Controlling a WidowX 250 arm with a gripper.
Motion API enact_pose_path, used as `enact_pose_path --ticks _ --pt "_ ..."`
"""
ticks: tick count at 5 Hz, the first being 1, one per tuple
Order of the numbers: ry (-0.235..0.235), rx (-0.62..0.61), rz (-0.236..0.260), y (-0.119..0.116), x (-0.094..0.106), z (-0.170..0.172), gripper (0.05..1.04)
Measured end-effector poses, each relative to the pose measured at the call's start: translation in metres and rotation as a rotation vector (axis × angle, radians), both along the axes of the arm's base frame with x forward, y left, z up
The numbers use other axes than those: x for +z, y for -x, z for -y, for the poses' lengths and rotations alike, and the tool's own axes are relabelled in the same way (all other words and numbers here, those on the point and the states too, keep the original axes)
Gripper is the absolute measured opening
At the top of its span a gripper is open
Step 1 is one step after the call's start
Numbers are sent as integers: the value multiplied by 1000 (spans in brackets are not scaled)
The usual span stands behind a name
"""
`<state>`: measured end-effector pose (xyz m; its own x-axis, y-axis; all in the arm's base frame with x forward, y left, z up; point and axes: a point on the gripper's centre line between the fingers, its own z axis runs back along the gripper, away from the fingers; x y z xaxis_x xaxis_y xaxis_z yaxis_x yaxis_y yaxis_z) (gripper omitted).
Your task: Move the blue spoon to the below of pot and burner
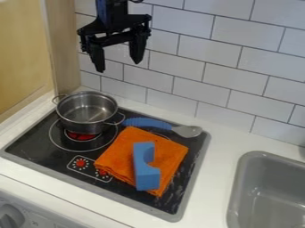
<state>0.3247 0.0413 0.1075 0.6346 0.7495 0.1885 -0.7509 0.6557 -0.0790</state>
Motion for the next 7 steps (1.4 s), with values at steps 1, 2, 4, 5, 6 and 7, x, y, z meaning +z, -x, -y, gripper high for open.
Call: enact_pose_path --ticks 1,2,4,5,6,7 --pt "7 4 -56 9 -16 2 999" --pt "28 102 -91 11 -25 13 999" --pt "48 227 -104 0 -34 55 999" --pt "51 259 -85 -9 -42 78 999" --pt "33 312 -97 -10 -51 86 999" --pt "6 366 -85 -19 -56 83 999"
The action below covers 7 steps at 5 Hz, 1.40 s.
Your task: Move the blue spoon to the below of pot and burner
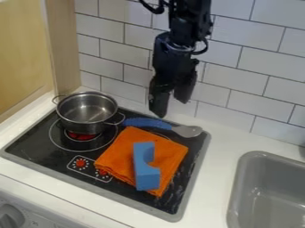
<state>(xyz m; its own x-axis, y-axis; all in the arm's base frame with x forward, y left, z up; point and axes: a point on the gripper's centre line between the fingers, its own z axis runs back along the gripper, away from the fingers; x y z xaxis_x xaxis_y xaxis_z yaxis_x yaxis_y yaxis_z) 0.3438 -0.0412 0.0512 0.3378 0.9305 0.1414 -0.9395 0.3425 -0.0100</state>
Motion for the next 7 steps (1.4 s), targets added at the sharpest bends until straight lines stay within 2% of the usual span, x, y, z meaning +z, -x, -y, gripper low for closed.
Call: enact_pose_path --ticks 2,3,5,6,7 --pt "-38 76 -19 2 -12 -6 999" --pt "-40 89 -54 4 -26 -6 999" --pt "-33 111 -60 -6 -46 -9 999" --pt "-33 118 -59 -6 -47 -10 960" --pt "-32 107 -62 -8 -49 -10 817"
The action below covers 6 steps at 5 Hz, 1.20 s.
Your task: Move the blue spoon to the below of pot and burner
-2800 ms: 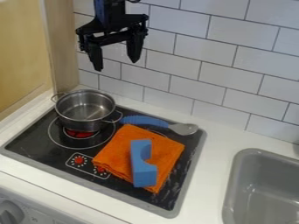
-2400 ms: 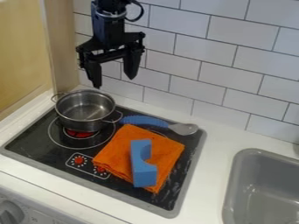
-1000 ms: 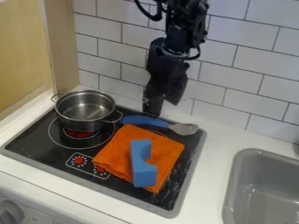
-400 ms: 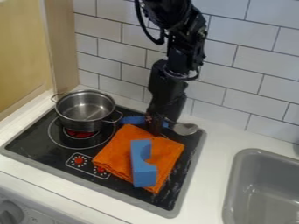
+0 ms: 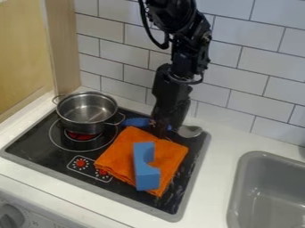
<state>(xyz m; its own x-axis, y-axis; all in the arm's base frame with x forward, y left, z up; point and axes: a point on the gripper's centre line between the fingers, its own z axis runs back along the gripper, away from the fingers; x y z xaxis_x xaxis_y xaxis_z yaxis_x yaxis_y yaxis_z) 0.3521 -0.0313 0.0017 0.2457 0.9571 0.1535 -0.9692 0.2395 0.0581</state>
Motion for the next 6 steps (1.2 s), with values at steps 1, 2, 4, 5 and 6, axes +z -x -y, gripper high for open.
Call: enact_pose_path --ticks 1,2,4,5,6 --pt "-1 8 0 0 0 0 554" --pt "1 12 1 -1 0 -1 396" --pt "23 -13 26 -6 0 2 281" --pt "43 -45 29 -7 0 5 271" --pt "51 -106 21 -8 3 12 269"
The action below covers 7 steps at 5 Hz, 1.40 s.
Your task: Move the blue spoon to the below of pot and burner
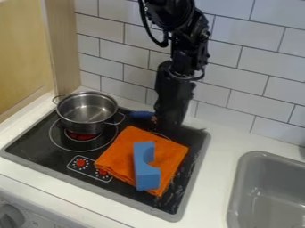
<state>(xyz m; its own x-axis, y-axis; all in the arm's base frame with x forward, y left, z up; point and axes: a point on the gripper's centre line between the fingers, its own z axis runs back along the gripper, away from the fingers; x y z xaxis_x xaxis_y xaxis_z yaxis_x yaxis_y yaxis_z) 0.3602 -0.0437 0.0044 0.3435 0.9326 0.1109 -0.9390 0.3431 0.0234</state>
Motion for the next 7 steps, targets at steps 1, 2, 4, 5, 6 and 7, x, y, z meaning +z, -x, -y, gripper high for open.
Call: enact_pose_path --ticks 1,2,4,5,6,7 --pt "-2 -30 21 -9 8 1 243" --pt "0 -65 36 -14 12 5 240" --pt "14 -66 169 -2 74 3 239" --pt "8 -54 185 30 91 -4 239" --pt "7 -59 220 67 110 -13 239" --pt "0 -39 228 98 118 -30 239"
